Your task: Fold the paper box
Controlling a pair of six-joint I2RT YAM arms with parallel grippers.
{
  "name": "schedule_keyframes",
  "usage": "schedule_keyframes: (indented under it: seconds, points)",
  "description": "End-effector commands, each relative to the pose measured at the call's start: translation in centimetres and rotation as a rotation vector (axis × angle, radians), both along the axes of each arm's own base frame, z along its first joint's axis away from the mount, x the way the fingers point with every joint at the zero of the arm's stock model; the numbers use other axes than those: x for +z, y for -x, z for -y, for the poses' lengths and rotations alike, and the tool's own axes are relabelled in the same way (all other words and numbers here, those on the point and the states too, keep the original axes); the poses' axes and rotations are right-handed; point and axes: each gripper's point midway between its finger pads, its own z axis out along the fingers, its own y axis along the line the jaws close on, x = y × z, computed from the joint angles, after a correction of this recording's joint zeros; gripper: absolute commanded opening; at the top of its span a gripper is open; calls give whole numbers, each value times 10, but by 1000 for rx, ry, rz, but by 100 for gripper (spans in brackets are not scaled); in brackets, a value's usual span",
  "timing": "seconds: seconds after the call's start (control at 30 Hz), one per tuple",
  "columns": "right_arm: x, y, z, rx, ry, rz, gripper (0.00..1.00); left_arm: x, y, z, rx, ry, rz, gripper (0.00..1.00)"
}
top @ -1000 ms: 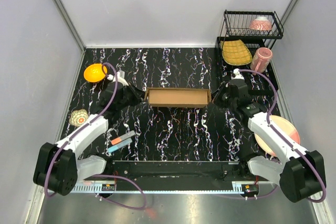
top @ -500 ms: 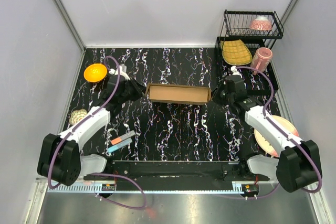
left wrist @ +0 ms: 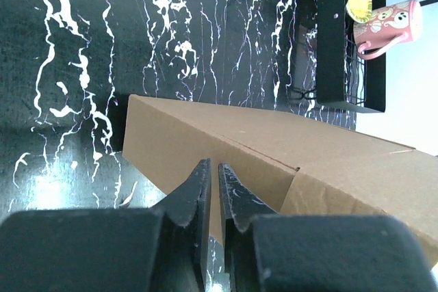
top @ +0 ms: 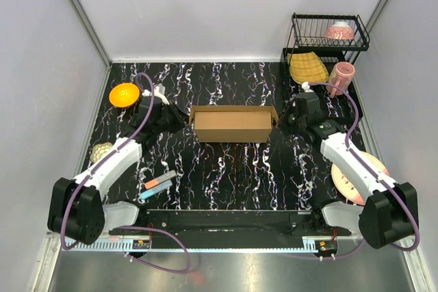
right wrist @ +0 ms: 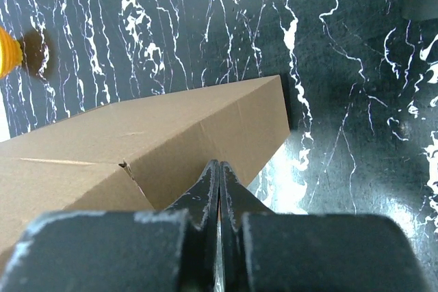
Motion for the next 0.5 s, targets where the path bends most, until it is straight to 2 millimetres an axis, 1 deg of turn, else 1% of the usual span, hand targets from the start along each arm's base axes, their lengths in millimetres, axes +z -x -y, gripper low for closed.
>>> schedule_keyframes:
  seconds: [0.0, 0.2, 0.3, 0.47]
  points:
    - [38, 2, -22, 68, -114, 41, 2, 35, 10, 14, -85, 53, 51, 12]
    - [25, 3, -18, 53, -89, 15, 3, 27, 12, 10, -72, 31, 30, 13]
    - [13, 3, -15, 45, -66, -10, 4, 22, 9, 8, -63, 19, 19, 15]
    - [-3, 2, -10, 41, -24, -35, 7, 15, 4, 1, -44, -5, -2, 23]
